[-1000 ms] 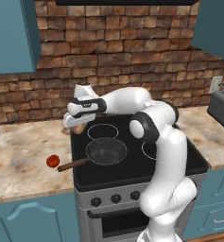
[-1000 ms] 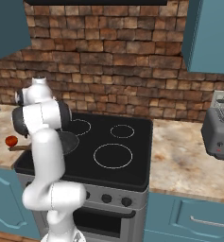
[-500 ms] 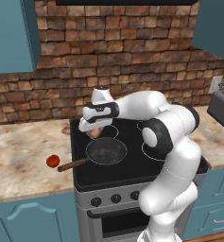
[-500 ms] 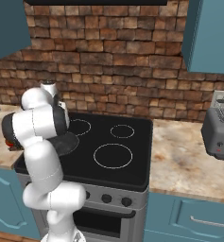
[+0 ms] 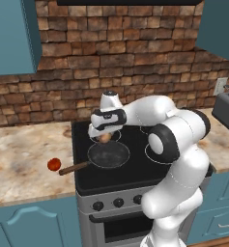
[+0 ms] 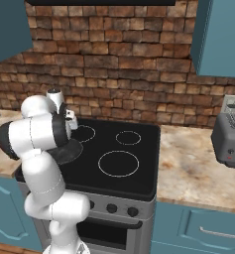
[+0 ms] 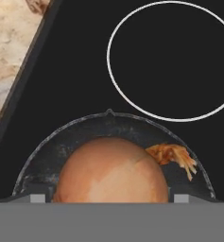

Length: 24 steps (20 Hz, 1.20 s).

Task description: Place the pan on the front left burner on the stove. Then place the tomato and the onion in the pan and turn on the front left burner.

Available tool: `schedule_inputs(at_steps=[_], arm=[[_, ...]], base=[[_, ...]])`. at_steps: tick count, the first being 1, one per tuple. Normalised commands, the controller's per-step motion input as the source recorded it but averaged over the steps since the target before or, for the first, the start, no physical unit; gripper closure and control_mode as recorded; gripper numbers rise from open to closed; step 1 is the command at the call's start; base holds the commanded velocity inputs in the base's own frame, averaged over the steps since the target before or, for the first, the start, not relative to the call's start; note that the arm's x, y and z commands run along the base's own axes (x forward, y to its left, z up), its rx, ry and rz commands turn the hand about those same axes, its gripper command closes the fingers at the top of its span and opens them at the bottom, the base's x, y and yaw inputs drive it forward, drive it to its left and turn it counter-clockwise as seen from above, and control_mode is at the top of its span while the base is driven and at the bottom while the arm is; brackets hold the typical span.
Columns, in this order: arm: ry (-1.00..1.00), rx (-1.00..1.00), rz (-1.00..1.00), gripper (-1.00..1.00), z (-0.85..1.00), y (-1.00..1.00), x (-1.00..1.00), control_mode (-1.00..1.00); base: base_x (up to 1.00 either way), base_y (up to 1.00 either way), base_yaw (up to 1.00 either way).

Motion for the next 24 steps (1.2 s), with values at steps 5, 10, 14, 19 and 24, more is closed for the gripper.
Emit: schedule_inputs(at_steps=[5, 10, 14, 19, 24], arm=[[0.00, -0.05, -0.04, 1.00, -0.10, -0.21, 0.00, -1.00], [0.04, 0.00, -0.02, 1.00, -0.24, -0.15, 0.00, -1.00], [0.04, 0.00, 0.00, 1.00, -0.28, -0.10, 0.00, -1.00], [0.03, 0.00, 0.00, 1.00, -0.27, 0.00, 0.00, -1.00], [0.02, 0.00, 0.00, 1.00, -0.27, 0.00, 0.00, -1.00]], base=[[0.00, 0.00, 0.00], [0.00, 0.00, 0.00], [0.00, 0.00, 0.00], [0.00, 0.00, 0.00], [0.00, 0.00, 0.00]])
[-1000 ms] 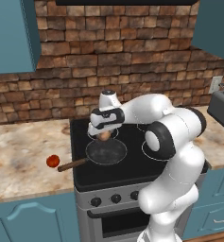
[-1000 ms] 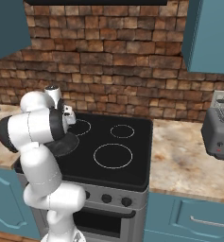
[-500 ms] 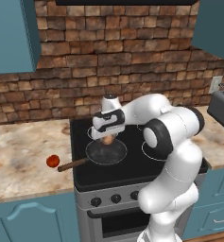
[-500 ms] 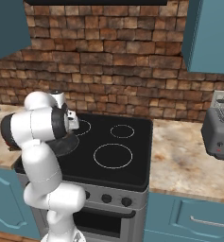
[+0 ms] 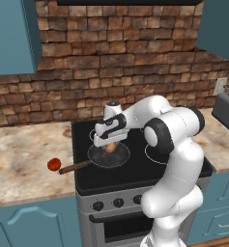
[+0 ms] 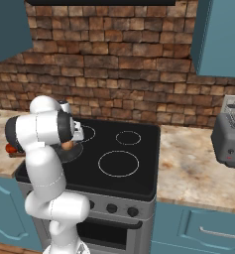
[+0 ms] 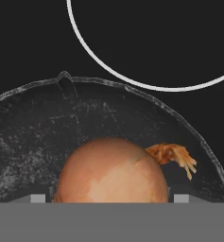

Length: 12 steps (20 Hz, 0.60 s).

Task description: Place the pan on the front left burner on the stove. Then place the tomato and the onion in the pan and turn on the front left burner.

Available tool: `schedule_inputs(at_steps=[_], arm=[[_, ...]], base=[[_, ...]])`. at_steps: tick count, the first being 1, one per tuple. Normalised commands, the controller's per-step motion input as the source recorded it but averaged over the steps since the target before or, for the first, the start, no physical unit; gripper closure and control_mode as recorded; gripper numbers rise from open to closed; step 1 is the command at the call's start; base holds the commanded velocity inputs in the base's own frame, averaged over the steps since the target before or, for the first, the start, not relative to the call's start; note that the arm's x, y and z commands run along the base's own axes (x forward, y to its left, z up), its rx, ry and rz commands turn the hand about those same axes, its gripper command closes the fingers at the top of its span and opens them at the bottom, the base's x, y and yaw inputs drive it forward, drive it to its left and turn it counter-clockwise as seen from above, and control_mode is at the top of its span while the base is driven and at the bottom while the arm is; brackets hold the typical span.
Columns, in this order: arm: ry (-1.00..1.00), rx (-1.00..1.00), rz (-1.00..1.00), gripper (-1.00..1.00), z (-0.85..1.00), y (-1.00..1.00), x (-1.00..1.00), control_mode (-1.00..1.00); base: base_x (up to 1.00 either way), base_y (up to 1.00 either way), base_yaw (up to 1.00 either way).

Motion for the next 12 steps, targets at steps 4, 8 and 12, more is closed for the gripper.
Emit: schedule_inputs(at_steps=[4, 8, 12], arm=[[0.01, 0.00, 0.00, -1.00, -0.14, 0.00, 0.00, -1.00], [0.00, 0.00, 0.00, -1.00, 0.00, 0.00, -0.02, -1.00], [0.00, 0.00, -0.01, -1.00, 0.07, 0.00, -0.19, -1.00]], base=[[0.00, 0.00, 0.00], [0.00, 0.00, 0.00], [0.00, 0.00, 0.00]])
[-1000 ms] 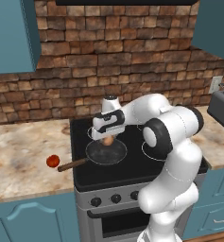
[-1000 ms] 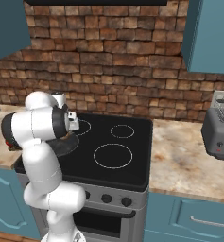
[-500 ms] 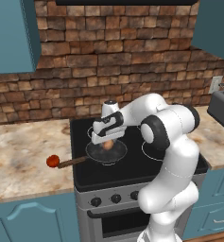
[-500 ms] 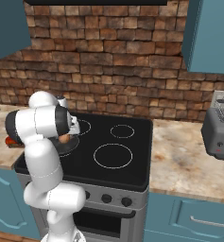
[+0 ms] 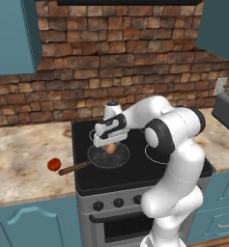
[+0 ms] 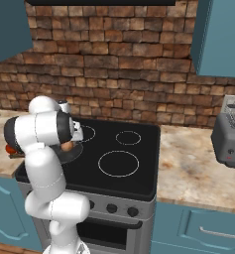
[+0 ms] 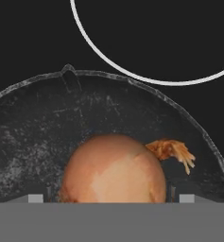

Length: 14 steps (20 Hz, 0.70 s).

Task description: Place the pan on the front left burner on the stove. Then place the tomato and the onion in the pan and turn on the front left burner.

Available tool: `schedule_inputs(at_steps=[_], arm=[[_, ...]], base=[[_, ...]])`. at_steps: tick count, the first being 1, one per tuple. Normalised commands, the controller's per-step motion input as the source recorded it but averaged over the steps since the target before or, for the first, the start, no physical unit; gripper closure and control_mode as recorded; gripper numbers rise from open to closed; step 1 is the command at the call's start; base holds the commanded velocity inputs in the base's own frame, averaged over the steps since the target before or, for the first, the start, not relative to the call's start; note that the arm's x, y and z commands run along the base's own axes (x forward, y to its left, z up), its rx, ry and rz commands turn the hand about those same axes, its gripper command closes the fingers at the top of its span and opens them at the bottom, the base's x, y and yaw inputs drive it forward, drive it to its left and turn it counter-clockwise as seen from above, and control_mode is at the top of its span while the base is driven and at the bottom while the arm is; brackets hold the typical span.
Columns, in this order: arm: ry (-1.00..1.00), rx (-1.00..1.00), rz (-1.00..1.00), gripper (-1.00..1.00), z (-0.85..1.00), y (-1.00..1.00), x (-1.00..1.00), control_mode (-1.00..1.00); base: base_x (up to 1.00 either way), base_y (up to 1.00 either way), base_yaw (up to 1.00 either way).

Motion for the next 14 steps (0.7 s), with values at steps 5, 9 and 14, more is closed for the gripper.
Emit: schedule_inputs(at_steps=[5, 9, 14], arm=[[-0.01, 0.00, -0.02, -1.00, 0.43, 0.00, -0.40, -1.00], [-0.09, 0.00, 0.00, -1.00, 0.76, 0.00, -0.42, -1.00], [-0.08, 0.00, 0.00, -1.00, 0.64, 0.05, -0.36, -1.00]], base=[[0.00, 0.00, 0.00], [0.00, 0.00, 0.00], [0.00, 0.00, 0.00]])
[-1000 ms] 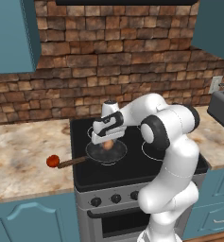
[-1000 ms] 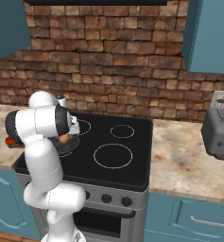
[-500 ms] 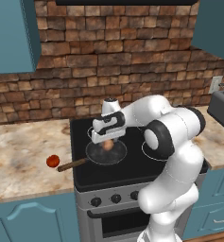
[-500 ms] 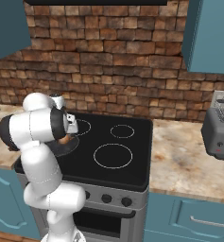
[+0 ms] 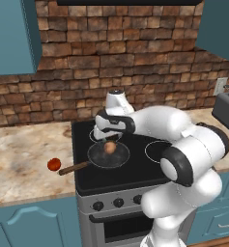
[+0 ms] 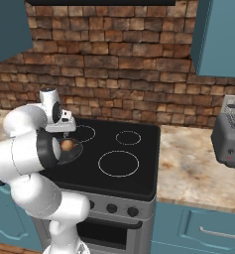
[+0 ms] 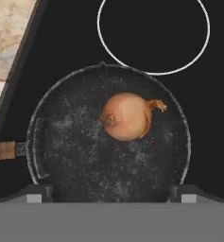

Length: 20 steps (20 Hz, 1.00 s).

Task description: Place the pan on the front left burner on the stove. Then place the tomato and the onion in the pan and turn on the front left burner.

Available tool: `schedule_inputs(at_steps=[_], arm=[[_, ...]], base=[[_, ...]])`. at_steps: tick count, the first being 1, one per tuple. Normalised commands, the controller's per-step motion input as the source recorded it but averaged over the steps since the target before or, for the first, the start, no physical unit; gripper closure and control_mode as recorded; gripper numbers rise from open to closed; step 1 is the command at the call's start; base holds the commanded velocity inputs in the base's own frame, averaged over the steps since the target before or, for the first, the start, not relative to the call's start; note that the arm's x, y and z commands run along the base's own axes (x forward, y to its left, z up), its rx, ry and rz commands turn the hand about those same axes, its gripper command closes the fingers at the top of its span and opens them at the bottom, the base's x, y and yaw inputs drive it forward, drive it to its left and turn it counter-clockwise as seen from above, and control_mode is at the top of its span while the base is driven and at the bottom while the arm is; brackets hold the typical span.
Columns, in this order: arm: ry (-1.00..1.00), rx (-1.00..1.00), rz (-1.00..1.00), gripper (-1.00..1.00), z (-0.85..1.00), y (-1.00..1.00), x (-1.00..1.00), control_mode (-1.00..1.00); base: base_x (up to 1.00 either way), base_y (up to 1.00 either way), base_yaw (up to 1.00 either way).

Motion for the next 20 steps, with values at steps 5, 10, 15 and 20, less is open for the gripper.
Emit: schedule_inputs(at_steps=[5, 10, 15, 20], arm=[[0.00, 0.00, 0.10, -1.00, 0.32, 0.33, -0.22, -1.00], [0.00, 0.00, 0.18, -1.00, 0.05, 0.54, -0.13, -1.00], [0.00, 0.00, 0.18, -1.00, 0.00, 0.50, -0.06, -1.00], [0.00, 0.00, 0.16, -1.00, 0.00, 0.55, -0.01, -1.00]], base=[[0.00, 0.00, 0.00], [0.00, 0.00, 0.00], [0.00, 0.00, 0.00], [0.00, 0.00, 0.00]])
